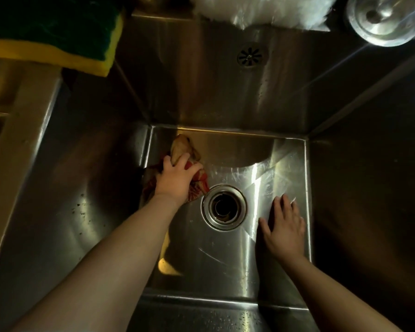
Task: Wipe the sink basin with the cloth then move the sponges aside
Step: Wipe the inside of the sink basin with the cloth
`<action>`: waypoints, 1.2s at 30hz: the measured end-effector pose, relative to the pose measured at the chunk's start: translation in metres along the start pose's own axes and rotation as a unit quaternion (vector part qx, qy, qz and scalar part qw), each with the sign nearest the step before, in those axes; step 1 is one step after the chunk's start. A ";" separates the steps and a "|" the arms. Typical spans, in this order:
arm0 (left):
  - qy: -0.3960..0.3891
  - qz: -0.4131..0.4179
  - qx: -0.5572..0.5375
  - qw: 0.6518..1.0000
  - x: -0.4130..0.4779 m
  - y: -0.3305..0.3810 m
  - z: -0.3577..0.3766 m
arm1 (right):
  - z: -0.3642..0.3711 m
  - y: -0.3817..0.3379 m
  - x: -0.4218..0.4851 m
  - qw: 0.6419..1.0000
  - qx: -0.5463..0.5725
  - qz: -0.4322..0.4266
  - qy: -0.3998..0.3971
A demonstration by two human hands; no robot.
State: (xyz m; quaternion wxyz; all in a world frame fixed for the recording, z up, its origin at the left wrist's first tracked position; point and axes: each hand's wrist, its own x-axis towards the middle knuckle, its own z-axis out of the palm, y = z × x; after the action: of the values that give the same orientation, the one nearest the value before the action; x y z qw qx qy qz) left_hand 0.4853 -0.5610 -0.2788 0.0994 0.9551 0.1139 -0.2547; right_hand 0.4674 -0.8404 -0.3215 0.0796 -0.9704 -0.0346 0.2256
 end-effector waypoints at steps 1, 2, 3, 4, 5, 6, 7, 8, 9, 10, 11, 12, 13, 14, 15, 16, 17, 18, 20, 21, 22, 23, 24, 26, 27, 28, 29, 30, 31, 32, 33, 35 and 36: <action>-0.001 0.001 0.000 1.000 -0.004 0.001 0.003 | 0.000 0.000 0.000 1.000 -0.001 0.001 0.000; -0.002 0.002 0.001 1.000 -0.007 0.002 0.005 | 0.000 -0.001 -0.001 1.000 -0.002 0.001 0.000; -0.004 0.002 0.002 1.000 -0.011 0.003 0.008 | 0.000 -0.001 -0.001 1.000 -0.001 0.001 -0.001; -0.006 0.004 0.005 1.000 -0.014 0.003 0.010 | 0.000 -0.001 -0.001 1.000 0.000 0.001 -0.001; -0.008 0.005 0.007 1.000 -0.018 0.003 0.013 | -0.001 -0.002 -0.002 1.000 0.001 0.001 -0.002; -0.011 0.008 0.009 1.000 -0.022 0.003 0.015 | -0.001 -0.002 -0.002 1.000 0.002 0.001 -0.004; -0.014 0.012 0.010 1.000 -0.025 0.003 0.018 | -0.001 -0.002 -0.002 1.000 0.002 0.001 -0.004; -0.017 0.015 0.013 1.000 -0.029 0.003 0.020 | -0.001 -0.003 -0.002 1.000 0.000 -0.001 -0.004; -0.021 0.018 0.015 1.000 -0.033 0.003 0.023 | -0.001 -0.003 -0.002 1.000 -0.001 -0.003 -0.005; -0.024 0.020 0.016 0.999 -0.037 0.003 0.026 | -0.002 -0.003 -0.002 1.000 0.002 -0.004 -0.006; -0.026 0.020 0.016 0.999 -0.042 0.002 0.029 | -0.002 -0.002 -0.003 1.000 0.006 -0.005 -0.007; -0.027 0.020 0.014 0.999 -0.047 0.002 0.032 | -0.003 -0.002 -0.003 1.000 0.010 -0.006 -0.008; -0.028 0.019 0.014 0.999 -0.052 0.002 0.036 | -0.003 -0.003 -0.004 1.000 0.011 -0.007 -0.009; -0.029 0.017 0.015 0.999 -0.057 0.002 0.040 | -0.004 -0.003 -0.004 1.000 0.012 -0.008 -0.009; -0.032 0.015 0.016 0.999 -0.062 0.002 0.044 | -0.005 -0.003 -0.004 1.000 0.015 -0.008 -0.010; -0.033 0.013 0.016 0.999 -0.066 0.002 0.048 | -0.005 -0.004 -0.004 1.000 0.018 -0.007 -0.011; -0.033 0.011 0.015 0.999 -0.070 0.002 0.051 | -0.006 -0.004 -0.005 1.000 0.019 -0.006 -0.013; -0.033 0.009 0.014 0.999 -0.072 0.003 0.054 | -0.007 -0.004 -0.005 1.000 0.020 -0.005 -0.015; -0.034 0.007 0.013 0.999 -0.074 0.003 0.055 | -0.008 -0.004 -0.005 1.000 0.022 -0.006 -0.018; -0.036 0.008 0.014 0.999 -0.072 0.004 0.053 | -0.009 -0.004 -0.005 1.000 0.022 -0.007 -0.019; -0.038 0.011 0.015 0.999 -0.069 0.004 0.050 | -0.009 -0.004 -0.005 0.999 0.022 -0.010 -0.021; -0.042 0.015 0.015 0.999 -0.065 0.003 0.047 | -0.009 -0.003 -0.005 0.999 0.021 -0.012 -0.023; -0.047 0.020 0.018 0.999 -0.062 0.002 0.042 | -0.009 -0.002 -0.005 0.999 0.020 -0.015 -0.026; -0.060 0.044 0.044 0.996 -0.052 -0.001 0.032 | -0.009 0.001 -0.004 0.999 0.019 -0.023 -0.027; -0.065 0.060 0.067 0.994 -0.047 -0.003 0.026 | -0.009 0.002 -0.004 0.999 0.018 -0.025 -0.026; -0.068 0.074 0.090 0.991 -0.041 -0.005 0.019 | -0.010 0.002 -0.004 0.999 0.014 -0.028 -0.025; -0.067 0.084 0.107 0.988 -0.034 -0.007 0.012 | -0.010 0.003 -0.004 0.999 0.008 -0.029 -0.024; -0.062 0.090 0.118 0.987 -0.027 -0.009 0.004 | -0.010 0.003 -0.003 0.999 0.003 -0.030 -0.023; -0.051 0.094 0.120 0.987 -0.020 -0.010 -0.003 | -0.009 0.003 -0.003 0.999 0.000 -0.029 -0.023; -0.035 0.092 0.114 0.989 -0.014 -0.011 -0.008 | -0.009 0.003 -0.003 0.999 -0.001 -0.028 -0.022; -0.014 0.084 0.094 0.992 -0.007 -0.011 -0.013 | -0.008 0.002 -0.003 0.999 0.000 -0.026 -0.020; 0.038 0.056 0.037 0.997 0.003 -0.007 -0.019 | -0.008 0.001 -0.003 1.000 0.003 -0.022 -0.018; 0.064 0.047 0.020 0.997 0.008 -0.004 -0.020 | -0.007 0.001 -0.003 1.000 0.003 -0.021 -0.018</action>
State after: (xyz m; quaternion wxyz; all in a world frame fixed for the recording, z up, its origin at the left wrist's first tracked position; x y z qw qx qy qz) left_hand 0.5004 -0.5506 -0.2661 0.0845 0.9755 0.0700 -0.1909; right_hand 0.4678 -0.8431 -0.3141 0.0869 -0.9650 -0.0559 0.2412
